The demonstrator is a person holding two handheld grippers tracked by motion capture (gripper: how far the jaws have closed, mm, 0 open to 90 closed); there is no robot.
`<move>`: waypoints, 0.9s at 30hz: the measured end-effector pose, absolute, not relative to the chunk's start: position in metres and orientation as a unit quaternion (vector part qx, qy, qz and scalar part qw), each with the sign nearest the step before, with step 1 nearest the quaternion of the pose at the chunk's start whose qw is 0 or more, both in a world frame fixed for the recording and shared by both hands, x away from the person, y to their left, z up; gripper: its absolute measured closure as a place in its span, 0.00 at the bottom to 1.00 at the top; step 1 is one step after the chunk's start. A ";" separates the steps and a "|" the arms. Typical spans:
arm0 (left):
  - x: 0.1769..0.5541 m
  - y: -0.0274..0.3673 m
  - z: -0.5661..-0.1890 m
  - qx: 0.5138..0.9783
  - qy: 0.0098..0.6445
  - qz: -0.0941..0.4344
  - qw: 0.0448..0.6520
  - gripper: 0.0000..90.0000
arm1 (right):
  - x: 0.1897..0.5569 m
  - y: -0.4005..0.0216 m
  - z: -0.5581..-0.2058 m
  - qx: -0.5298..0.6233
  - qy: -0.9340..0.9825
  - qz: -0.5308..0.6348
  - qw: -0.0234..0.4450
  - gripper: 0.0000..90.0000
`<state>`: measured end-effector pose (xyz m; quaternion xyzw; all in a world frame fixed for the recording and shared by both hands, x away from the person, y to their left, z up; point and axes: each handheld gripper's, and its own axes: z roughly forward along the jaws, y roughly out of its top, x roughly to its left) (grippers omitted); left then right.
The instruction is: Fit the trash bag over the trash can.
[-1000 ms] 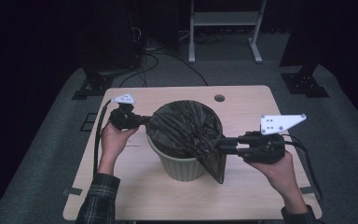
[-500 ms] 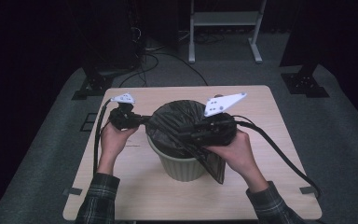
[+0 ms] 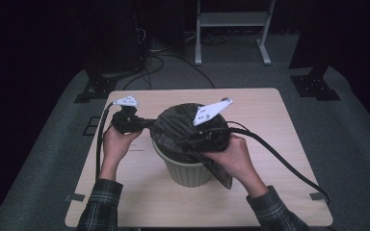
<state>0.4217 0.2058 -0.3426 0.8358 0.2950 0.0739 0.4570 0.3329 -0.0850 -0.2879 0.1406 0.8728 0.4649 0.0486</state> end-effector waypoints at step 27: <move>0.414 0.199 -0.338 0.842 0.272 0.064 0.461 1.00 | 0.255 -0.058 -0.322 0.131 0.835 0.527 0.088 1.00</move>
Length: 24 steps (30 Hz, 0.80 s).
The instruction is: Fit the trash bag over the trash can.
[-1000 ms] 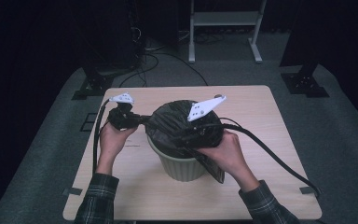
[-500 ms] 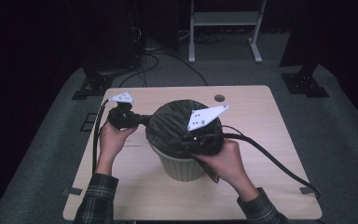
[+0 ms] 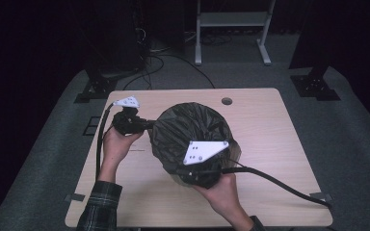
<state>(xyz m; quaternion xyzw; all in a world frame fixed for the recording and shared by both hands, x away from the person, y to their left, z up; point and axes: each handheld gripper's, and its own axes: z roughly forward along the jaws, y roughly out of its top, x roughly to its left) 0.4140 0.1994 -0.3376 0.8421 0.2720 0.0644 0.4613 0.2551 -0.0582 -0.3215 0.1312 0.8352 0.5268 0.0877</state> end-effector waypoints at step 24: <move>0.420 0.196 -0.386 0.845 0.293 0.028 0.447 1.00 | 0.254 -0.056 -0.425 0.144 0.820 0.550 0.072 1.00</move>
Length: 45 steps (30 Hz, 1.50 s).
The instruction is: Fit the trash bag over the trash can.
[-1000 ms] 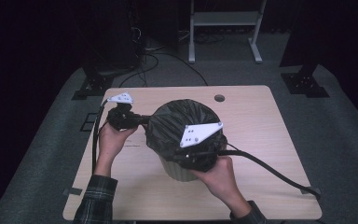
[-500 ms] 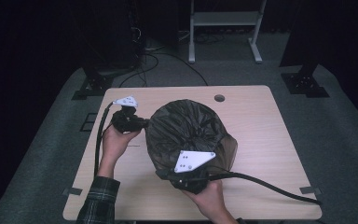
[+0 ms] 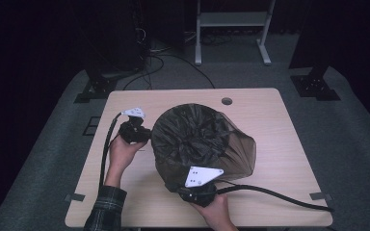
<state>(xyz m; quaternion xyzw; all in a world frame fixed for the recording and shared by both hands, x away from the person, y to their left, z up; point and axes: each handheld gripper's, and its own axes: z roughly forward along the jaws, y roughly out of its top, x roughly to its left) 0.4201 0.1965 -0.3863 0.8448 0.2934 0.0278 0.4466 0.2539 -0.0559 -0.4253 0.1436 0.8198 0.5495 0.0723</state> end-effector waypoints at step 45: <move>0.423 0.210 -0.389 0.843 0.305 0.039 0.442 1.00 | 0.355 -0.242 -0.355 0.166 0.843 0.509 0.063 1.00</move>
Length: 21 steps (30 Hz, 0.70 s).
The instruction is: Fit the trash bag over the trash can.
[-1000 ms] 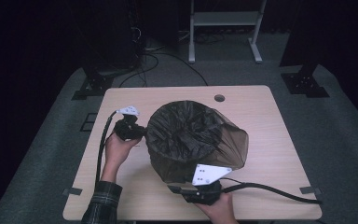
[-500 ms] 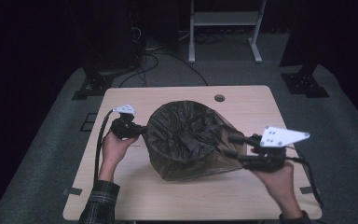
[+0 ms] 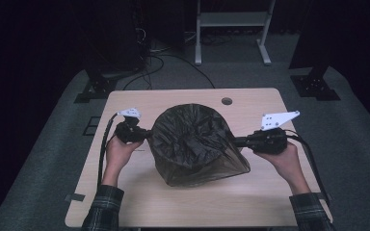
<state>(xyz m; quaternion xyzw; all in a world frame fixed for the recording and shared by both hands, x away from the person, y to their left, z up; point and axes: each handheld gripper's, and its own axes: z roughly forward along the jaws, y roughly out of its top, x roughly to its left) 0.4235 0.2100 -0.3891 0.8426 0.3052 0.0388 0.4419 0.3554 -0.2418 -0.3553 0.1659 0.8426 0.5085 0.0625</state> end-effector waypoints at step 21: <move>0.433 0.195 -0.438 0.873 0.326 0.029 0.362 1.00 | 0.373 -0.237 -0.448 0.234 0.879 0.414 0.030 1.00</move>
